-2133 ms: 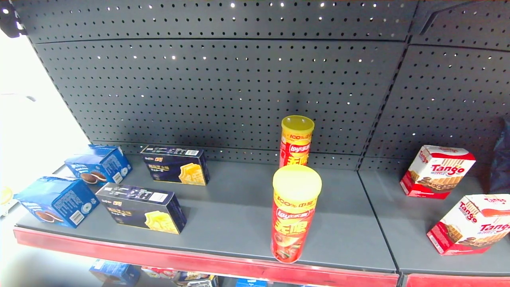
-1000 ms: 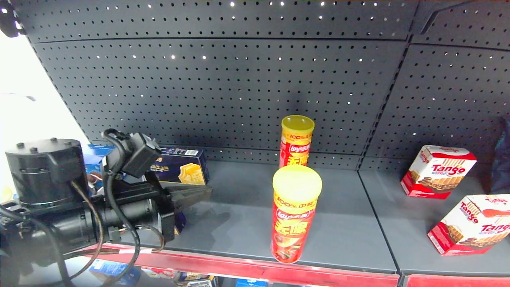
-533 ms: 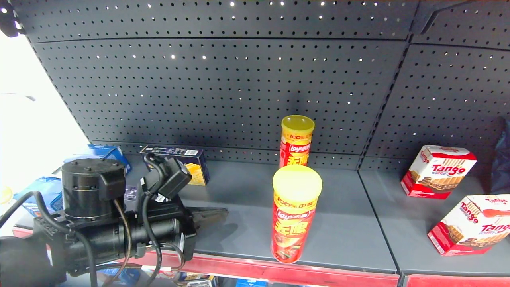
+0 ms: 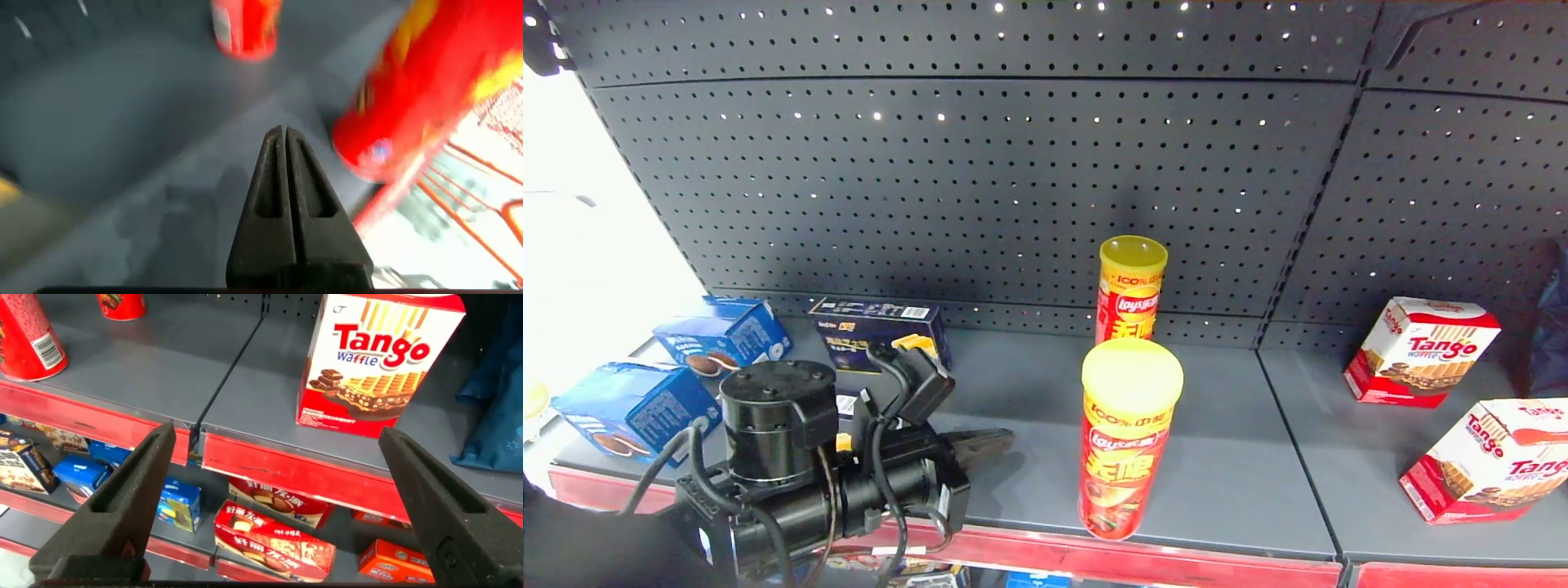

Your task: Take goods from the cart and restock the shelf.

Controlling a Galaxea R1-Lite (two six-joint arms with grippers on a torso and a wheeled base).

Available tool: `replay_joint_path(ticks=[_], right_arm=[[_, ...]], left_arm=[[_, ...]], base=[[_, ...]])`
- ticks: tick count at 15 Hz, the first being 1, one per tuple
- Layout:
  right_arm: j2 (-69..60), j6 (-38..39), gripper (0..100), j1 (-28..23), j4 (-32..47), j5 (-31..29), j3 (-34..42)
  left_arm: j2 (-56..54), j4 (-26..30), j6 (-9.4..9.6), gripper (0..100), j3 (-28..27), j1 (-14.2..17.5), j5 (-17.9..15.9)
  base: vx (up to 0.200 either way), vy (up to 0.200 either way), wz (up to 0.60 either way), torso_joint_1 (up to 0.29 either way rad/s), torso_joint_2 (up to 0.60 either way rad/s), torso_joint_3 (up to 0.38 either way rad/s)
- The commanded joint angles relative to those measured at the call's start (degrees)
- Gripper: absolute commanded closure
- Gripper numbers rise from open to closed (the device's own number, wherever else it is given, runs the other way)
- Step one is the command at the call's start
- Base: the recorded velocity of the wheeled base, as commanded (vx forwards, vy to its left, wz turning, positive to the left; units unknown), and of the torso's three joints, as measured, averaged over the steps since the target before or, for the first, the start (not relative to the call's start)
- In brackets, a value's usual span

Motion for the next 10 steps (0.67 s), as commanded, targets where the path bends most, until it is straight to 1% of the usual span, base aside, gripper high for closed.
replay_joint_path(ticks=[1,3,5,7,10], right_arm=[[0.2,0.0,0,0.0,0.0,0.0,0.0],[0.2,0.0,0,-0.1,0.0,-0.1,0.0],[0.2,-0.1,0,0.0,0.0,-0.1,0.0],[0.2,0.0,0,-0.1,0.0,-0.1,0.0],[0.2,-0.1,0,0.0,0.0,-0.1,0.0]], left_arm=[[0.6,-0.1,-0.13,100,1.0,-1.1,0.0],[0.7,-0.6,-0.48,100,0.4,-2.8,0.1],[2.8,-2.9,-0.75,100,-0.2,-4.0,0.2],[4.6,-4.7,-1.89,100,-0.9,-5.3,0.4],[6.2,-5.7,-2.15,100,-2.2,-5.9,1.0]], base=[[0.0,0.0,0.0,0.0,0.0,0.0],[0.0,0.0,0.0,0.0,0.0,0.0],[0.0,0.0,0.0,0.0,0.0,0.0],[0.0,0.0,0.0,0.0,0.0,0.0],[0.0,0.0,0.0,0.0,0.0,0.0]])
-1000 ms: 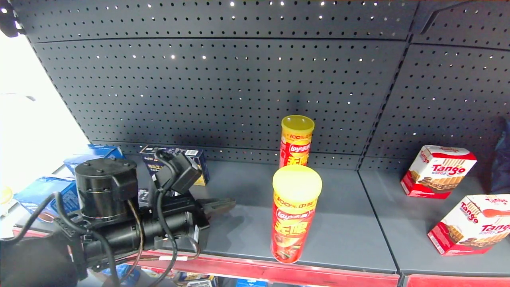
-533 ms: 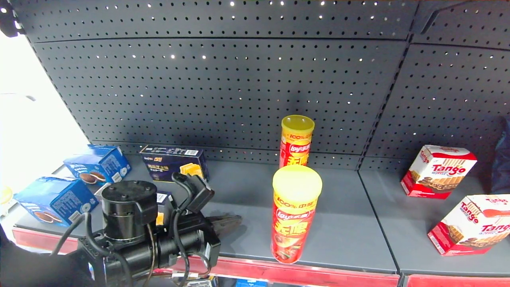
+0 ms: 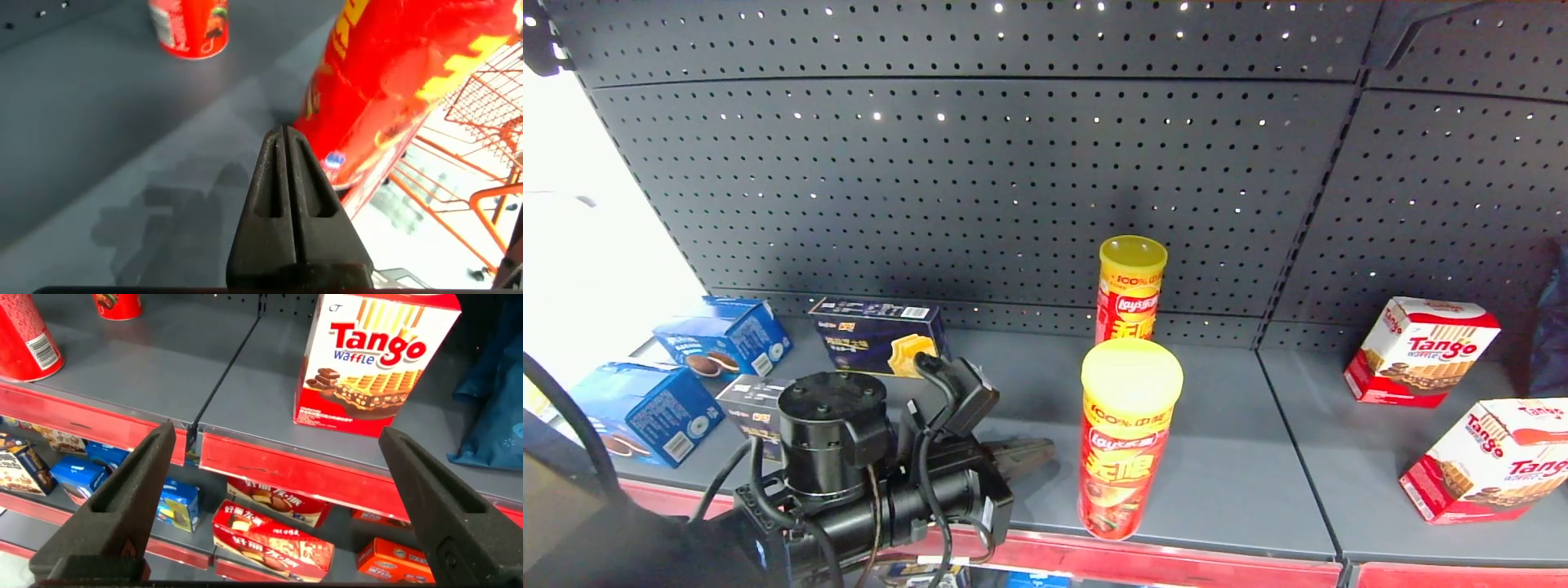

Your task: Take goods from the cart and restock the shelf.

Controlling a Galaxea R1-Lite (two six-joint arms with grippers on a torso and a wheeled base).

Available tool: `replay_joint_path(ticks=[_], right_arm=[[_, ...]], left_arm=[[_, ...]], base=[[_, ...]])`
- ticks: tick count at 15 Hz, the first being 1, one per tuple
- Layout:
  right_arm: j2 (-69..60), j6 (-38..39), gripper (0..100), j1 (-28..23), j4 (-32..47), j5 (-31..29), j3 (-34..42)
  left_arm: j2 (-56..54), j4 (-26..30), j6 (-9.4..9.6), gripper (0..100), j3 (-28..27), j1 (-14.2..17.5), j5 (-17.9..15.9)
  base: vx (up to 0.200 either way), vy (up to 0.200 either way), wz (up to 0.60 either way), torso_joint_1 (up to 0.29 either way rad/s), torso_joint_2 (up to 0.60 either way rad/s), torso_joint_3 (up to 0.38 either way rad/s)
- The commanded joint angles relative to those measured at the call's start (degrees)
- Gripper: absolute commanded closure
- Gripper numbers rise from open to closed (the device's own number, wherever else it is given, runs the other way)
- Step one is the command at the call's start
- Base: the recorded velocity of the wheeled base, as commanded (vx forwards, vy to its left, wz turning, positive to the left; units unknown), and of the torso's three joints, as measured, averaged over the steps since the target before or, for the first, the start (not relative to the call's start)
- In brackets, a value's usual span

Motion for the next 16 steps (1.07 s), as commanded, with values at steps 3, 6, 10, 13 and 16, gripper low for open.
replay_joint_path(ticks=[3,6,10,13,16], right_arm=[[0.1,0.0,0,0.0,0.0,0.0,0.0],[0.1,0.0,0,0.1,0.0,0.0,0.0],[0.1,0.0,0,0.1,0.0,0.0,0.0],[0.1,0.0,0,0.1,0.0,0.0,0.0],[0.1,0.0,0,0.1,0.0,0.0,0.0]], left_arm=[[2.1,-0.5,-0.07,100,-1.7,-1.7,0.1],[2.3,-0.6,-0.07,100,-1.7,-2.4,0.1],[2.4,-0.6,-0.95,100,-2.2,-3.1,0.2],[2.7,-0.6,-1.39,100,-2.9,-3.9,1.4],[2.8,-0.5,-1.48,100,-2.9,-4.3,1.5]], base=[[0.0,0.0,0.0,0.0,0.0,0.0],[0.0,0.0,0.0,0.0,0.0,0.0],[0.0,0.0,0.0,0.0,0.0,0.0],[0.0,0.0,0.0,0.0,0.0,0.0],[0.0,0.0,0.0,0.0,0.0,0.0]])
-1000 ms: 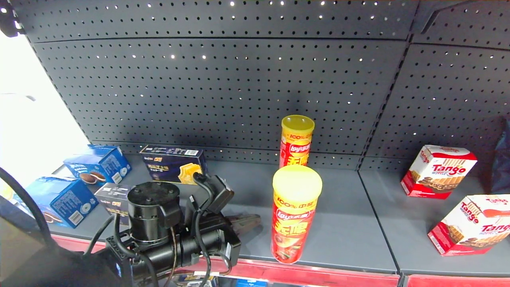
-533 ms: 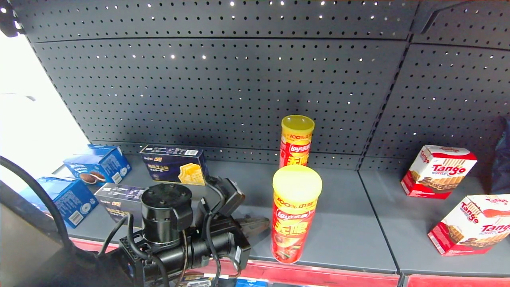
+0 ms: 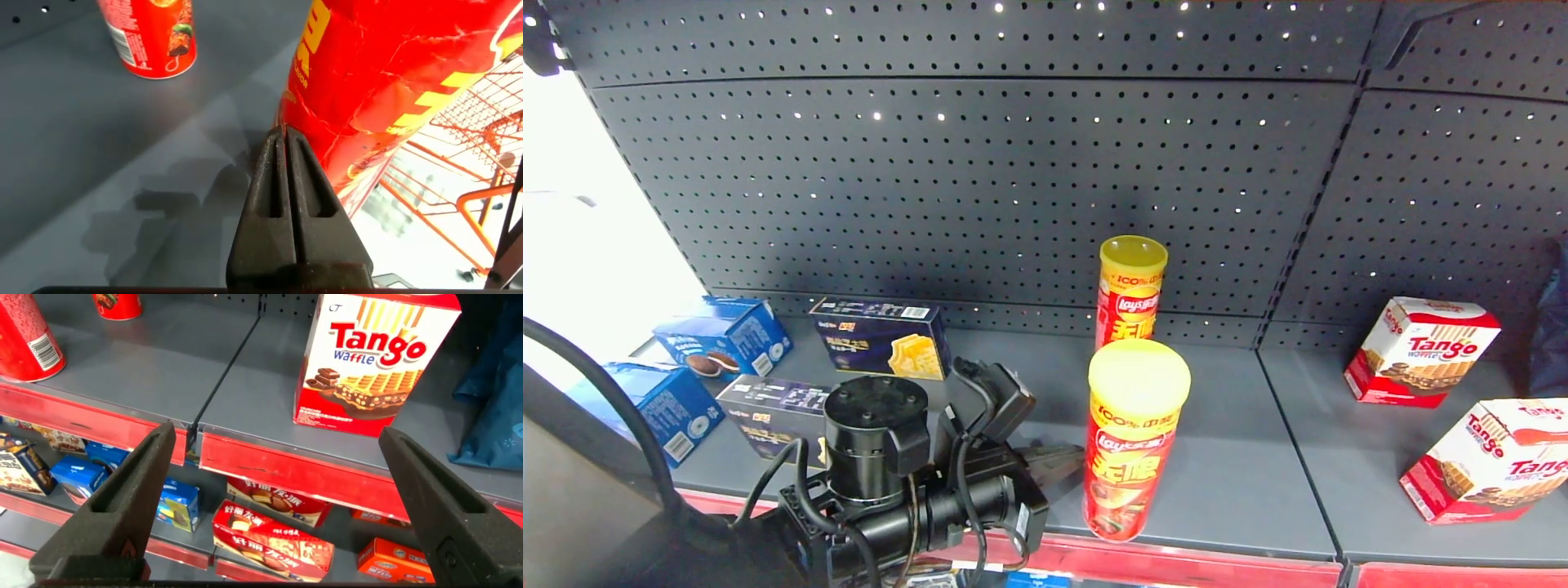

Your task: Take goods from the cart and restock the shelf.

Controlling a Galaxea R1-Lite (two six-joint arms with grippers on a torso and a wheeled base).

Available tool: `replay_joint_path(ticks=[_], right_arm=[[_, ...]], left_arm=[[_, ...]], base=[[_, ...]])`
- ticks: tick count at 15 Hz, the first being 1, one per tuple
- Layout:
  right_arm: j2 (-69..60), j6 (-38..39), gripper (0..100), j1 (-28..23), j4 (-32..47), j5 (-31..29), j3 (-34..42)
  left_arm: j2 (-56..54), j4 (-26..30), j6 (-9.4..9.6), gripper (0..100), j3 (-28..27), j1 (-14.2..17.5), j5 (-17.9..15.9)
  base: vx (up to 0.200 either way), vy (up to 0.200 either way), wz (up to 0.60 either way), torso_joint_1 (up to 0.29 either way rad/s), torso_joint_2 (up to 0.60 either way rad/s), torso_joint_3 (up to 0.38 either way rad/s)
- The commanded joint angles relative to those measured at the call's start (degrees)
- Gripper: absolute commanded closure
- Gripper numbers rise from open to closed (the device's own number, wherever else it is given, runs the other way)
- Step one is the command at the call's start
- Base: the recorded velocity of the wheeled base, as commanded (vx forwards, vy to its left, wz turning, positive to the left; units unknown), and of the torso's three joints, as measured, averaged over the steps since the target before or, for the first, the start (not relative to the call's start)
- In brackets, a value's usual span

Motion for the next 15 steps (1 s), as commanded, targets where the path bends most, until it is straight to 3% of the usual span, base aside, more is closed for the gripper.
replay_joint_path(ticks=[1,9,10,15], right_arm=[[0.1,0.0,0,0.1,0.0,0.0,0.0],[0.1,0.0,0,0.1,0.0,0.0,0.0],[0.1,0.0,0,0.0,0.0,0.0,0.0],[0.1,0.0,0,0.1,0.0,0.1,0.0]], left_arm=[[0.0,0.0,0.02,100,0.0,-0.3,0.0],[-0.2,-0.1,0.02,100,-0.2,0.8,0.3],[-2.0,-0.2,-0.24,100,0.4,2.8,0.3],[-11.2,2.4,-0.33,100,-1.4,6.1,0.3]], base=[[0.0,0.0,0.0,0.0,0.0,0.0],[0.0,0.0,0.0,0.0,0.0,0.0],[0.0,0.0,0.0,0.0,0.0,0.0],[0.0,0.0,0.0,0.0,0.0,0.0]])
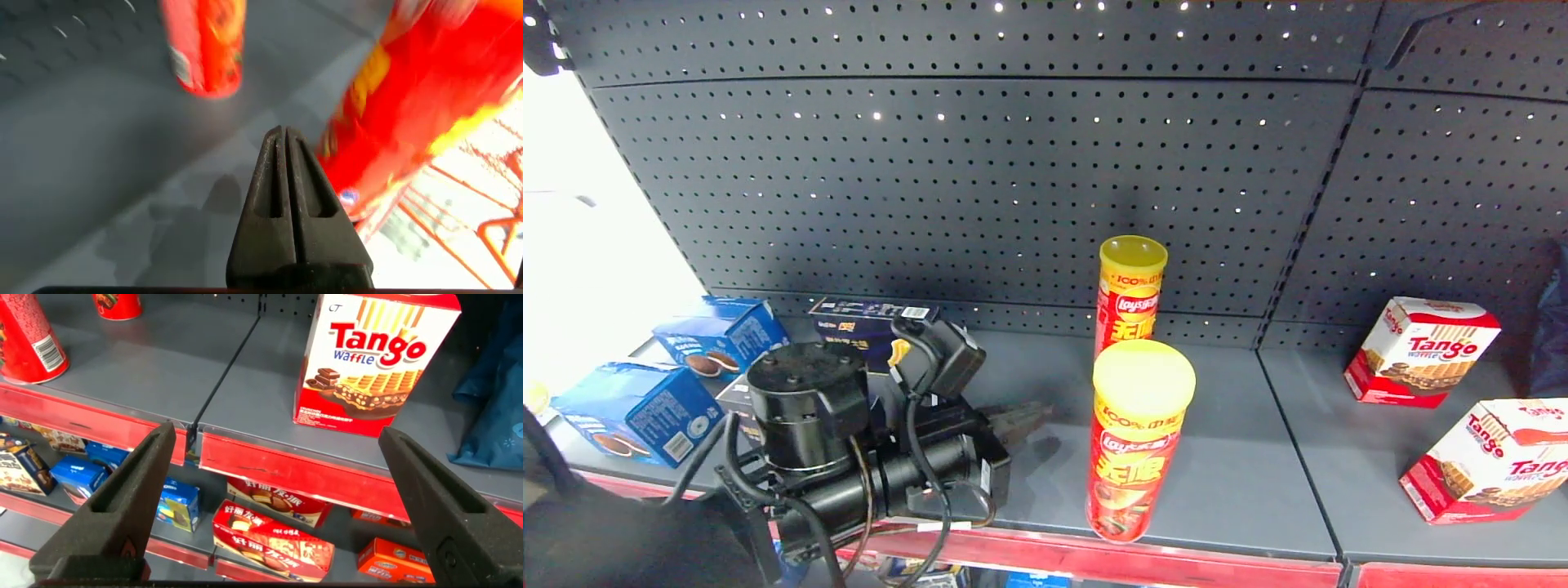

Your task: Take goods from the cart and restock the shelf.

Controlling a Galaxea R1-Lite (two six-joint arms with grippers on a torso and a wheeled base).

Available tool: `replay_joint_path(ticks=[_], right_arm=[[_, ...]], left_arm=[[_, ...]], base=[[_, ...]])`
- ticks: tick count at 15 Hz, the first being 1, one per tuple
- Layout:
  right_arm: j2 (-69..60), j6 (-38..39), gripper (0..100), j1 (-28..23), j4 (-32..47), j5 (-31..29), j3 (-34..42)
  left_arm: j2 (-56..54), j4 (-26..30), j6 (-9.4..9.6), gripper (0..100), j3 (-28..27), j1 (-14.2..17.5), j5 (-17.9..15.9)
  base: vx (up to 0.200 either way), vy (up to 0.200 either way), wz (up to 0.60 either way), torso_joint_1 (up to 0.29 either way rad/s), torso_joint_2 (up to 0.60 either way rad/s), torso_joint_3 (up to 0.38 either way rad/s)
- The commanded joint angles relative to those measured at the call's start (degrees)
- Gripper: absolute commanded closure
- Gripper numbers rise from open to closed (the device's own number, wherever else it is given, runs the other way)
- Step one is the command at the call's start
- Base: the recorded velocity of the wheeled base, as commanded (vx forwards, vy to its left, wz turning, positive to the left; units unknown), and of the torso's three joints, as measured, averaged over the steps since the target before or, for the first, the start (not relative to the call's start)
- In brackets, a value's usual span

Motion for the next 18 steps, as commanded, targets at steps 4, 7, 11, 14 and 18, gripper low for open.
replay_joint_path(ticks=[4,7,11,14,18], right_arm=[[0.1,0.0,0,0.1,0.0,0.1,0.0],[0.1,0.0,0,0.1,0.0,0.0,0.0],[0.1,-0.1,0,0.1,0.0,0.0,0.0],[0.1,-0.2,0,0.1,0.0,0.0,0.0],[0.1,-0.4,0,0.1,0.0,0.0,0.0]], left_arm=[[-12.9,2.4,-2.27,100,-1.7,2.4,3.0],[-21.3,2.5,-2.36,100,2.6,9.0,3.7],[-34.8,2.6,-2.45,100,11.1,17.8,3.8],[-46.4,2.6,-2.45,100,22.0,24.5,3.8],[-68.2,20.4,-2.45,100,27.8,32.2,4.0]], base=[[0.0,0.0,0.0,0.0,0.0,0.0],[0.0,0.0,0.0,0.0,0.0,0.0],[0.0,0.0,0.0,0.0,0.0,0.0],[0.0,0.0,0.0,0.0,0.0,0.0],[0.0,0.0,0.0,0.0,0.0,0.0]])
